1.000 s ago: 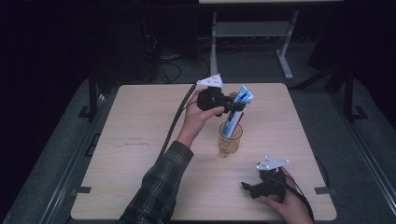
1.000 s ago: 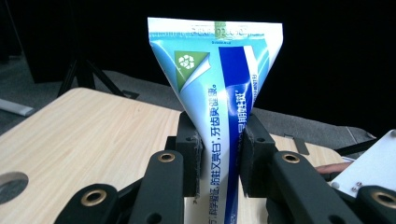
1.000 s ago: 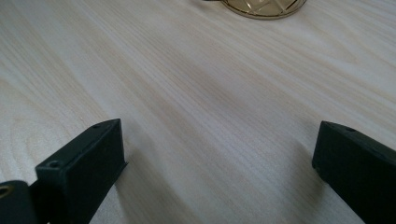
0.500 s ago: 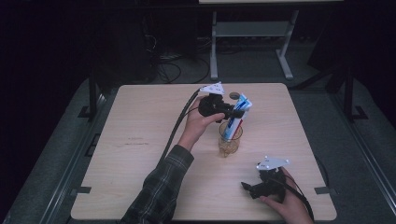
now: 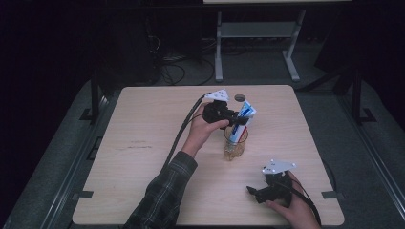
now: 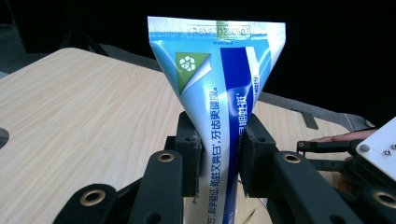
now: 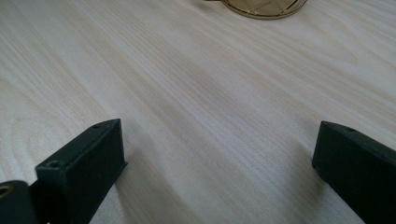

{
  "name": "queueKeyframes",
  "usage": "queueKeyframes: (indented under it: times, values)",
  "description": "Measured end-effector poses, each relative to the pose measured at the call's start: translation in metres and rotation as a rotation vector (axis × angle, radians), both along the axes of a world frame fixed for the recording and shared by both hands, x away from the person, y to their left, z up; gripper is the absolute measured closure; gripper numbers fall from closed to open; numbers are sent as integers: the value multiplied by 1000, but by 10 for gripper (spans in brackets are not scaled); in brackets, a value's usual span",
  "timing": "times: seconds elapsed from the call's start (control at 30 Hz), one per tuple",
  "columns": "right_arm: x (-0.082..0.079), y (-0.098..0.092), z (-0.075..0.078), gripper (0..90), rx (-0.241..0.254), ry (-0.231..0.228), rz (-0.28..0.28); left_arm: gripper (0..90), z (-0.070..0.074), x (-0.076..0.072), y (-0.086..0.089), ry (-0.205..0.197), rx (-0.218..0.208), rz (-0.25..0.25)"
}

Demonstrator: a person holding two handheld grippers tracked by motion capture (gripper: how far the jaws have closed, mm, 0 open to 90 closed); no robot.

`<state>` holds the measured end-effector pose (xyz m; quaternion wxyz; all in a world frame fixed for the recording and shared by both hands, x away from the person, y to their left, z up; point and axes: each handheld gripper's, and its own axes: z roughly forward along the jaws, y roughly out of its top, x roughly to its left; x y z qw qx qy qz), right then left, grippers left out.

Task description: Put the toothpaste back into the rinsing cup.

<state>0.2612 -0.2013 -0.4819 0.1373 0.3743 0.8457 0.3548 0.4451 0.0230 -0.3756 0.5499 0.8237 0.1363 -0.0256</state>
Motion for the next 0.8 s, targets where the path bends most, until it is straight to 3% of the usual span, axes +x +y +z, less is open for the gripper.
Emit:
queueKeyframes:
  times: [0.3,0.6,0.7,0.8]
  values:
    - [0,0,0,17,0,0,0,703,-3,-2,-2,-19,-6,13]
    - [0,0,0,17,0,0,0,458,0,-5,2,-72,31,72]
    - [0,0,0,17,0,0,0,419,3,-8,8,-91,70,103]
    - [0,0,0,16,0,0,1,403,6,-12,16,-96,80,136]
